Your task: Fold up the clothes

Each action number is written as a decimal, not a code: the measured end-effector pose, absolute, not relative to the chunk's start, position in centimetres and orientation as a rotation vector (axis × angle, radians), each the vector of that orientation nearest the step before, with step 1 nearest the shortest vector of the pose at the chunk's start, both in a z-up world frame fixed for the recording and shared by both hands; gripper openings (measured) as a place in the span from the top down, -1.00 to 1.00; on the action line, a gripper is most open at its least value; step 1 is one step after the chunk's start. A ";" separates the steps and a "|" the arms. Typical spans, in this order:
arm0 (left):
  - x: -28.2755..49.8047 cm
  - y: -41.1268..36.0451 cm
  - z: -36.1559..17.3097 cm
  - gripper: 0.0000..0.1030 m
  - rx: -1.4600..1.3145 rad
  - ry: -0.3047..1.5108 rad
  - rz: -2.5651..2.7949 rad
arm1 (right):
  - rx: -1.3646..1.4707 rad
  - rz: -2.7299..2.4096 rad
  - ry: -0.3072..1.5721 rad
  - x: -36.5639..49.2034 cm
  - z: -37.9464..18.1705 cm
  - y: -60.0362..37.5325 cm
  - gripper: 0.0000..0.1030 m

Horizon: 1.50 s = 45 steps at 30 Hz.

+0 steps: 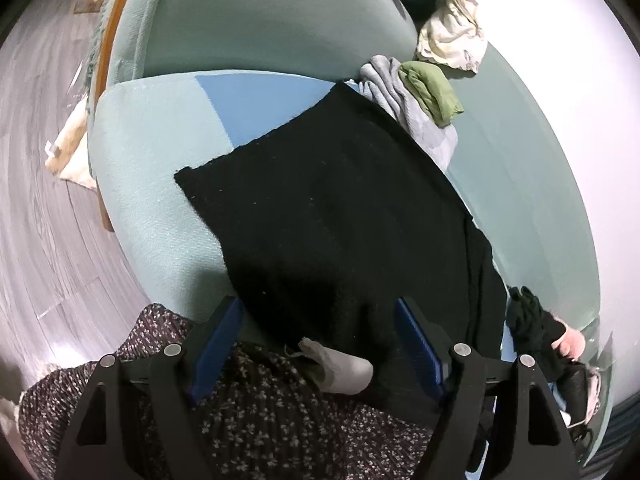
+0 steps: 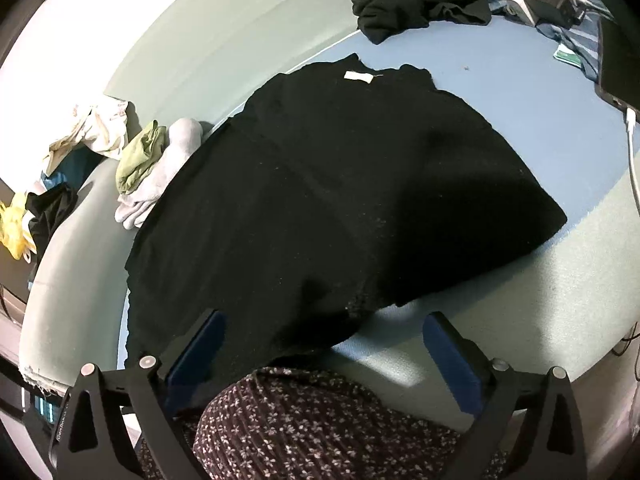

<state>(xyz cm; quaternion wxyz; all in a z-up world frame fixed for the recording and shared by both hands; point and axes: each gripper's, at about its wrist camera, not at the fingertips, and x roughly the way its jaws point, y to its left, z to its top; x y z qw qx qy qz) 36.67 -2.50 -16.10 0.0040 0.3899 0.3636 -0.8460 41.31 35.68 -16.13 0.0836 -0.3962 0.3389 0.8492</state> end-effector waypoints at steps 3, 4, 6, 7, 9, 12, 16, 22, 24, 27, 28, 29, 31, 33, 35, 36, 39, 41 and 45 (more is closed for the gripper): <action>36.6 -2.3 -16.1 -0.53 1.235 1.134 -2.654 | -1.196 2.524 1.027 41.2 -16.3 35.9 -0.98; 36.6 -2.3 -16.1 -0.53 1.235 1.136 -2.653 | -1.198 2.522 1.029 41.2 -16.3 35.9 -0.98; 36.7 -2.4 -16.2 -0.53 1.234 1.143 -2.651 | -1.202 2.520 1.031 41.1 -16.3 35.9 -0.98; 36.7 -2.4 -16.2 -0.53 1.235 1.149 -2.648 | -1.202 2.520 1.030 41.1 -16.3 35.9 -0.98; 36.7 -2.4 -16.3 -0.53 1.239 1.160 -2.644 | -1.201 2.522 1.028 41.1 -16.3 35.8 -0.98; 36.6 -2.5 -16.3 -0.53 1.238 1.163 -2.644 | -1.197 2.525 1.033 41.1 -16.3 35.9 -0.99; 36.7 -2.4 -16.3 -0.53 1.248 1.170 -2.648 | -1.193 2.523 1.050 41.2 -16.4 36.1 -1.00; 36.9 -2.7 -16.3 -0.53 1.221 1.218 -2.639 | -1.208 2.510 1.079 41.1 -16.6 36.2 -1.00; 36.9 -2.7 -16.4 -0.53 1.223 1.230 -2.637 | -1.212 2.507 1.091 41.1 -16.6 36.4 -1.00; 37.0 -2.8 -16.4 -0.53 1.223 1.245 -2.634 | -1.217 2.502 1.099 41.1 -16.7 36.5 -1.00; 36.9 -2.8 -16.4 -0.53 1.224 1.251 -2.633 | -1.219 2.502 1.096 41.1 -16.7 36.5 -1.00; 37.0 -2.8 -16.5 -0.53 1.223 1.257 -2.632 | -1.220 2.504 1.092 41.1 -16.6 36.4 -1.00; 37.0 -2.8 -16.5 -0.53 1.223 1.265 -2.630 | -1.221 2.506 1.085 41.0 -16.6 36.4 -1.00; 36.8 -2.8 -16.4 -0.53 1.233 1.262 -2.630 | -1.223 2.503 1.086 41.0 -16.6 36.4 -1.00; 36.8 -2.8 -16.4 -0.53 1.236 1.263 -2.631 | -1.223 2.499 1.093 41.1 -16.6 36.5 -1.00; 36.9 -2.8 -16.4 -0.53 1.235 1.268 -2.631 | -1.227 2.497 1.095 41.0 -16.7 36.4 -1.00; 37.0 -3.2 -16.6 -0.53 1.228 1.313 -2.621 | -1.258 2.486 1.113 40.9 -16.9 36.5 -1.00; 37.0 -3.5 -16.8 -0.53 1.232 1.351 -2.606 | -1.296 2.476 1.139 40.7 -17.2 36.7 -0.96; 37.7 -4.1 -16.9 -0.53 1.181 1.397 -2.570 | -1.272 2.413 1.183 42.5 -17.2 37.6 -0.81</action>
